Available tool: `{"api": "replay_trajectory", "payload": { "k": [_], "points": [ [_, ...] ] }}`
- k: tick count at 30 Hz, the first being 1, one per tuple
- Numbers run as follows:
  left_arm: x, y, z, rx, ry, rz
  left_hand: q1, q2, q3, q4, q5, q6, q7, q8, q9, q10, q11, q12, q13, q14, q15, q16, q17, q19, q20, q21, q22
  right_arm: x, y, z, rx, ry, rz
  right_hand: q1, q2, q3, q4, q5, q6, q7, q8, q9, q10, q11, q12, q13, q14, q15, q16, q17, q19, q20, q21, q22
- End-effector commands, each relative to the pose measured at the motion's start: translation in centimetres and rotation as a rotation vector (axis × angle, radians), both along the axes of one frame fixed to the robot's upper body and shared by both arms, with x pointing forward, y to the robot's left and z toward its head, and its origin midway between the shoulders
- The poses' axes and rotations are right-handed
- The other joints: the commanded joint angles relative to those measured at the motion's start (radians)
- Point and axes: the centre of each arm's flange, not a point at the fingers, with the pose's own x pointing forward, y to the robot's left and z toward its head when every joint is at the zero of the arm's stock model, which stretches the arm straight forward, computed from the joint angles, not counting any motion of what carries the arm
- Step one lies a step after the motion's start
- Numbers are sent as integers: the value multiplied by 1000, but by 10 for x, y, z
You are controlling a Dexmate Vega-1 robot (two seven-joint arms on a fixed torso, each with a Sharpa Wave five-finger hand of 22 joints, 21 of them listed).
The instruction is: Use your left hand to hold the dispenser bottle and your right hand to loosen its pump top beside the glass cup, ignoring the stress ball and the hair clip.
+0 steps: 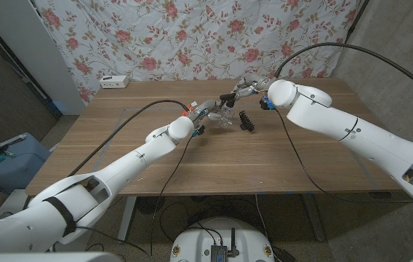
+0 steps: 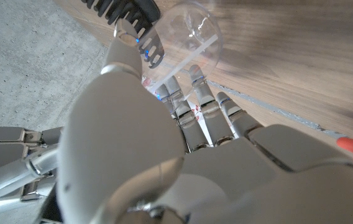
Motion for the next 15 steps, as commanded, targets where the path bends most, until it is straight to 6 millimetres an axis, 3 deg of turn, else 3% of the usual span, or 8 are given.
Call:
{"api": "replay_trajectory", "payload": {
  "k": [1, 5, 12, 15],
  "points": [
    [2, 0, -1, -2, 6, 0, -97, 131, 76, 66, -4, 88, 8, 4, 3, 34, -28, 3, 12, 48, -127, 6, 1, -4, -127, 1, 2, 5, -1, -1, 64, -7, 56, 27, 1, 11, 2, -1, 27, -14, 15, -2, 7, -19, 5, 0, 3, -16, 7, 4, 5, -14, 4, 2],
    [3, 0, -1, -2, 8, -3, -100, 132, 76, 67, -4, 88, 9, 4, 3, 36, -25, 3, 13, 50, -127, 7, 1, -4, -126, 1, 2, 7, -1, -1, 77, -6, 64, 59, 4, 17, 2, -1, 59, -30, 28, -4, 8, -33, 3, -3, 2, -21, 8, 6, 3, -21, 3, 2],
    [2, 1, -2, -7, 10, 7, -98, 131, 77, 65, -4, 91, 9, 4, 3, 36, -28, 2, 15, 50, -128, 7, 1, -3, -126, 1, 2, 9, -1, -1, 79, 0, 73, 90, 5, 19, 3, -1, 87, -33, 38, -8, 12, -49, 1, -5, 2, -28, 11, 9, 5, -29, 3, 2],
    [1, 2, -2, -8, 9, 10, -100, 131, 77, 65, -4, 90, 9, 3, 3, 36, -27, 2, 15, 49, -127, 7, 2, -3, -125, 1, 2, 10, -1, -1, 79, 2, 78, 105, 4, 16, 7, -2, 40, -40, 14, -14, 9, -49, -2, -7, 1, -27, 13, 13, 4, -30, 3, 2]
  ]
}}
